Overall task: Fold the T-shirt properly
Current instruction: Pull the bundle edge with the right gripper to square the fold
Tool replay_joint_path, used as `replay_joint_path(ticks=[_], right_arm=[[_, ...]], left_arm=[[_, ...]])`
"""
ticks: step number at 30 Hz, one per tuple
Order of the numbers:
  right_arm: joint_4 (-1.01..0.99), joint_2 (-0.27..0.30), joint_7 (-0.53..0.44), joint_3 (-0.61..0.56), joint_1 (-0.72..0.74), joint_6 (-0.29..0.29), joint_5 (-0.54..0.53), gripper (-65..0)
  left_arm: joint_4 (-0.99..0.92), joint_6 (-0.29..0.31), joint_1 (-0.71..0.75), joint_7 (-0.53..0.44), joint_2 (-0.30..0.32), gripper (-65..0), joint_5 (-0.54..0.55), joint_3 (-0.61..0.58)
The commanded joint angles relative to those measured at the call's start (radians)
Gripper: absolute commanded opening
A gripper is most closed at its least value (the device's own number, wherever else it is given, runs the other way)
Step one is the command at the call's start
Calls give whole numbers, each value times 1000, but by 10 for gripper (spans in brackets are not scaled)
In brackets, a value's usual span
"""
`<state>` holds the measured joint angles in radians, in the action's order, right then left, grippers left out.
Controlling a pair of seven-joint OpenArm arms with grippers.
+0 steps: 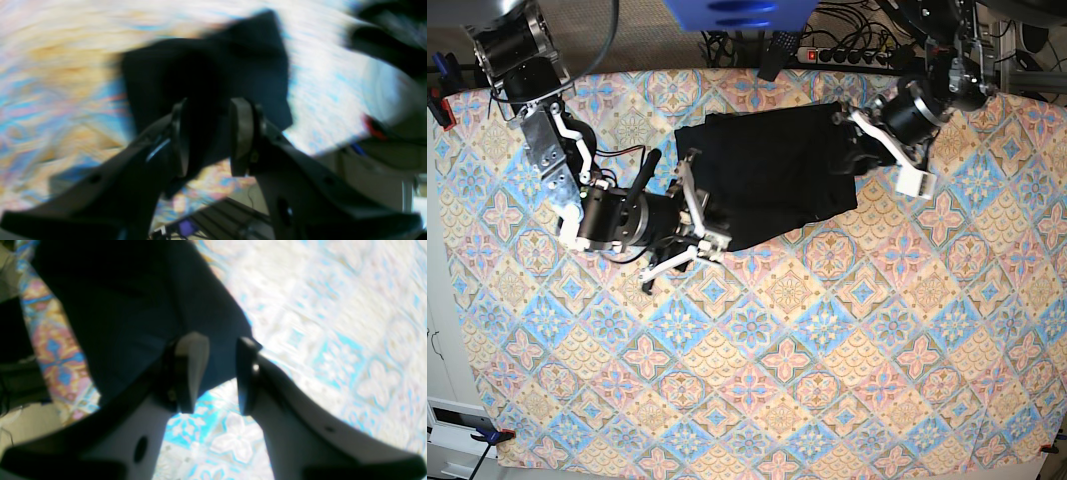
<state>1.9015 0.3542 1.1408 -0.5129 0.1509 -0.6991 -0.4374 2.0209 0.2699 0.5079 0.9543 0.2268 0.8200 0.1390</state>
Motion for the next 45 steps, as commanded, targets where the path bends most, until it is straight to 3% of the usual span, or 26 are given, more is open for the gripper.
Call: replay_joint_path(ticks=[1, 8, 18, 36, 38, 41, 45], right_arm=[[16, -1, -26, 30, 14, 1, -15, -458], [14, -1, -25, 130, -41, 1, -15, -458], [14, -1, -26, 135, -58, 1, -15, -458], [16, -2, -26, 135, -64, 1, -15, -458], [16, -2, -26, 135, -64, 1, -15, -458], [16, -2, -26, 135, -66, 1, -15, -458], [16, -2, -26, 135, -70, 1, -15, -458]], left_arm=[[11, -4, 2, -5, 6, -452, 3, -12], [11, -5, 11, -13, -4, -452, 2, -74], [-56, -7, -42, -7, -57, -451, -26, -75], [-58, -7, -42, -10, -51, -462, -546, -313], [-58, -7, -42, -11, -51, -503, -574, -316], [-56, -7, -42, -11, -51, -650, -583, -312], [-21, -7, -16, -13, -28, -650, -580, -310]])
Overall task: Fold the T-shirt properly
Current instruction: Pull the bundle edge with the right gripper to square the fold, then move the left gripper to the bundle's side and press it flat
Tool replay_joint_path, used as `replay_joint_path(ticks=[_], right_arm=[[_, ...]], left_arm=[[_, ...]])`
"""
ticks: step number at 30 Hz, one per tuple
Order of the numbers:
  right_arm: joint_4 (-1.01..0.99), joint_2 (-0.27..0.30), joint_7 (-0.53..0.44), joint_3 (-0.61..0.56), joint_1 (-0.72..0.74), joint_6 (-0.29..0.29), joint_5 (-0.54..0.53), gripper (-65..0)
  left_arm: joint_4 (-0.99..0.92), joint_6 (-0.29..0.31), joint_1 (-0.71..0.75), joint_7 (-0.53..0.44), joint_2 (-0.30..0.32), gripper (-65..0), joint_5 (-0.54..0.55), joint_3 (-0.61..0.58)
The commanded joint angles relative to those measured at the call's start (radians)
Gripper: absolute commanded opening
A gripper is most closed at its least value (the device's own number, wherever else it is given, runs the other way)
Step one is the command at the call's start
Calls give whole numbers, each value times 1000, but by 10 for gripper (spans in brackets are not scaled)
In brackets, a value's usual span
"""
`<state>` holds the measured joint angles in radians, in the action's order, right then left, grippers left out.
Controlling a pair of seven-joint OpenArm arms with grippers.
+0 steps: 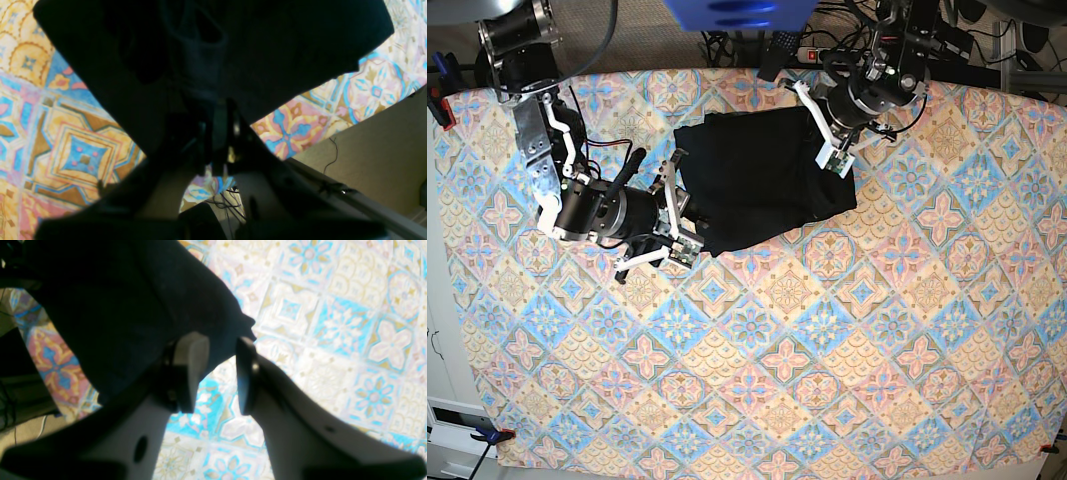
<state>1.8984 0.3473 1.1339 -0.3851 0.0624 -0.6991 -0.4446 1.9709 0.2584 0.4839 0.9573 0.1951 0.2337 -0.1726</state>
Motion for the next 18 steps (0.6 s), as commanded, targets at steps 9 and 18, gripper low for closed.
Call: replay_joint_path(ticks=[9, 18], right_arm=[[19, 5, -19, 7, 18, 1, -7, -458], [19, 5, -19, 5, 18, 1, -7, -458]], left_arm=[[77, 5, 154, -83, 57, -650, 16, 31], [-35, 5, 131, -93, 59, -617, 16, 170]])
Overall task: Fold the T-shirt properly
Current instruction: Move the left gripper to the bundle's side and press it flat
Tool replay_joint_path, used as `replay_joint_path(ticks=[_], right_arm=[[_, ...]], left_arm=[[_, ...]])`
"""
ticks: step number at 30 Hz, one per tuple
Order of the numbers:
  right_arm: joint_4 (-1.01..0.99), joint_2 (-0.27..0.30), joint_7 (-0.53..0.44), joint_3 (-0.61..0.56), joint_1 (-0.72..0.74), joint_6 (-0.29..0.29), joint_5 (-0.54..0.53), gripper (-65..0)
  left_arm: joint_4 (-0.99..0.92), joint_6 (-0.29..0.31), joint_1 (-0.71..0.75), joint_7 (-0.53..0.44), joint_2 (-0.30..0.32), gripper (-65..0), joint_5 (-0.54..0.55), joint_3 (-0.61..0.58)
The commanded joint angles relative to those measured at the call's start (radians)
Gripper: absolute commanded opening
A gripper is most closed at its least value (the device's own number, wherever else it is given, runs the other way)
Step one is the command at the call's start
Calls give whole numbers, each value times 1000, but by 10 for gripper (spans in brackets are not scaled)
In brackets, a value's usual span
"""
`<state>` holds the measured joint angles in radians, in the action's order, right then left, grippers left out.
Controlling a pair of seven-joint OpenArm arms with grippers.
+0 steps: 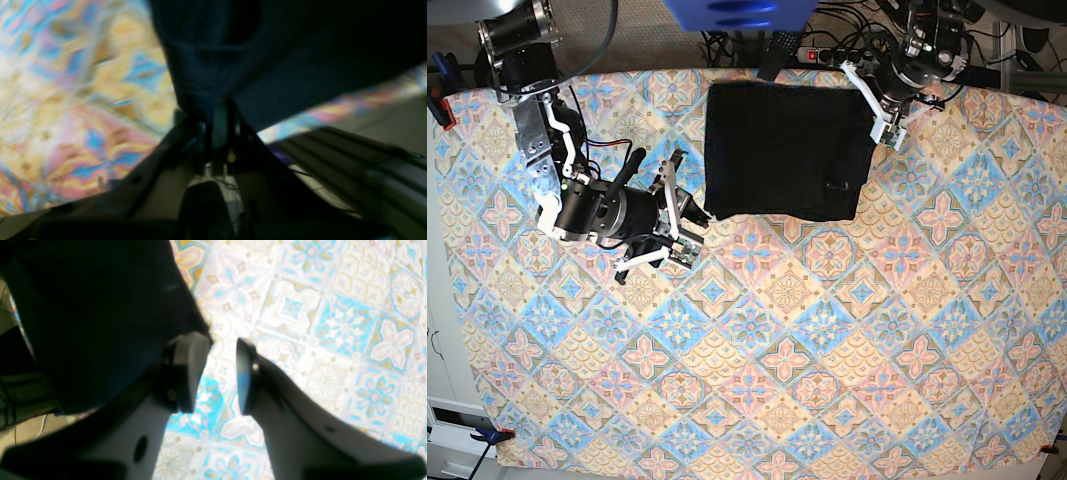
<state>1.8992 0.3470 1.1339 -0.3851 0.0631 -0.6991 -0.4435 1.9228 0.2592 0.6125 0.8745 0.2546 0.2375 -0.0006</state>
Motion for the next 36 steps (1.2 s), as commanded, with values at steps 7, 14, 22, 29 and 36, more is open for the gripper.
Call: replay_joint_path(ticks=[7, 14, 22, 29, 36], right_arm=[[18, 5, -19, 7, 17, 1, -8, -458], [18, 5, -19, 7, 17, 1, -8, -458], [18, 5, -19, 2, 17, 1, -8, -458], [18, 4, -19, 1, 17, 1, -8, -458], [18, 4, -19, 1, 16, 1, -8, -458]], left_arm=[[-13, 4, -35, 5, 5, -419, 224, 3], [50, 7, -26, 96, 9, -243, 383, 146], [62, 9, -56, 96, 44, -252, 641, 357], [-191, 9, -208, 130, 39, -252, 946, 362], [-408, 9, -296, 222, 25, -252, 1190, 365]])
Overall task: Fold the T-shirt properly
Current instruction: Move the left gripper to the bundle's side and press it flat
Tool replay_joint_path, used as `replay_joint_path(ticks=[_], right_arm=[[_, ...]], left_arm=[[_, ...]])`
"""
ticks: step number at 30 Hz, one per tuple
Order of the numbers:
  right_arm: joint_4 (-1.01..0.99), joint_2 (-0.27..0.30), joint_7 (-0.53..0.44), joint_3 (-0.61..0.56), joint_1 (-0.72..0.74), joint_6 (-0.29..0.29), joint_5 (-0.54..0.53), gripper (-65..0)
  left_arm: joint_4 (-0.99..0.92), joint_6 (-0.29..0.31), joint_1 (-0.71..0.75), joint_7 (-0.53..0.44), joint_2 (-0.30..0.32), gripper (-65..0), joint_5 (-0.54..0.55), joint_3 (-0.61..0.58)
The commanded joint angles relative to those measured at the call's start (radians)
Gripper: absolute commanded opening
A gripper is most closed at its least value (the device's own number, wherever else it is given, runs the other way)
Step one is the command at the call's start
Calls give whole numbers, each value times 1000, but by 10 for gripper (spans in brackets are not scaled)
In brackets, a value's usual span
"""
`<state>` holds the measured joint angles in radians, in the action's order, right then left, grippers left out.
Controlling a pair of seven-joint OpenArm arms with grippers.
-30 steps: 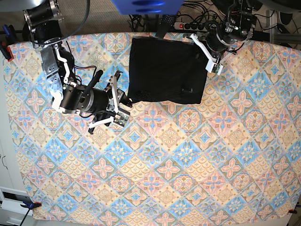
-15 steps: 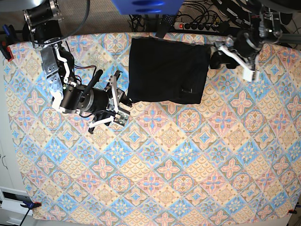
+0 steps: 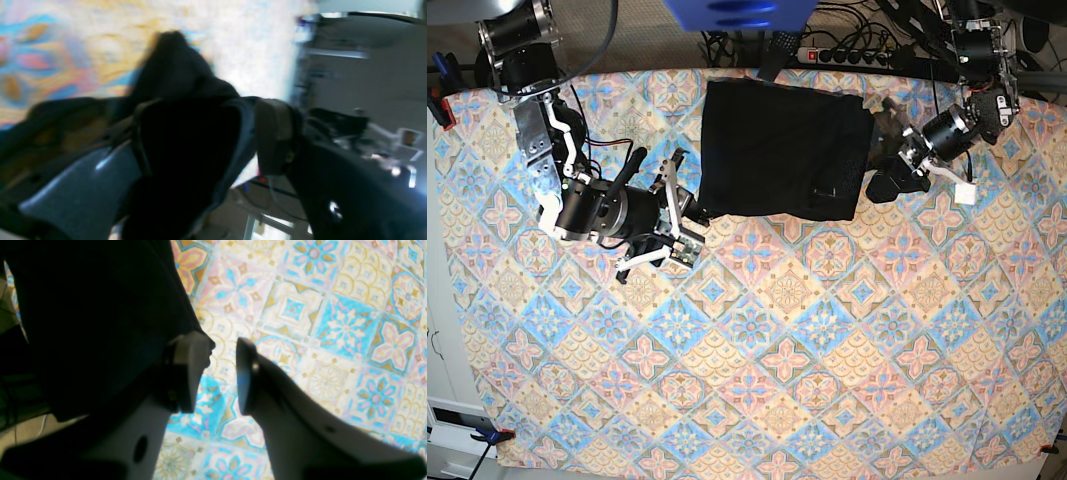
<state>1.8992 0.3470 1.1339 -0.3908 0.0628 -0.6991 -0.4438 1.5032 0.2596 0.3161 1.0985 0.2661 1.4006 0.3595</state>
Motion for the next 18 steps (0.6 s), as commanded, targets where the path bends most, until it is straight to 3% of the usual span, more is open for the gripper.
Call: replay_joint_path(ticks=[1, 4, 18], right_arm=[[18, 4, -19, 6, 16, 1, -8, -458], [18, 4, -19, 6, 16, 1, -8, -458], [18, 2, -19, 6, 18, 1, -8, -458]], left_arm=[[12, 8, 1, -1, 14, -252, 41, 3], [9, 8, -1, -1, 8, -252, 82, 2], [-59, 8, 2, 36, -1, -252, 83, -53]])
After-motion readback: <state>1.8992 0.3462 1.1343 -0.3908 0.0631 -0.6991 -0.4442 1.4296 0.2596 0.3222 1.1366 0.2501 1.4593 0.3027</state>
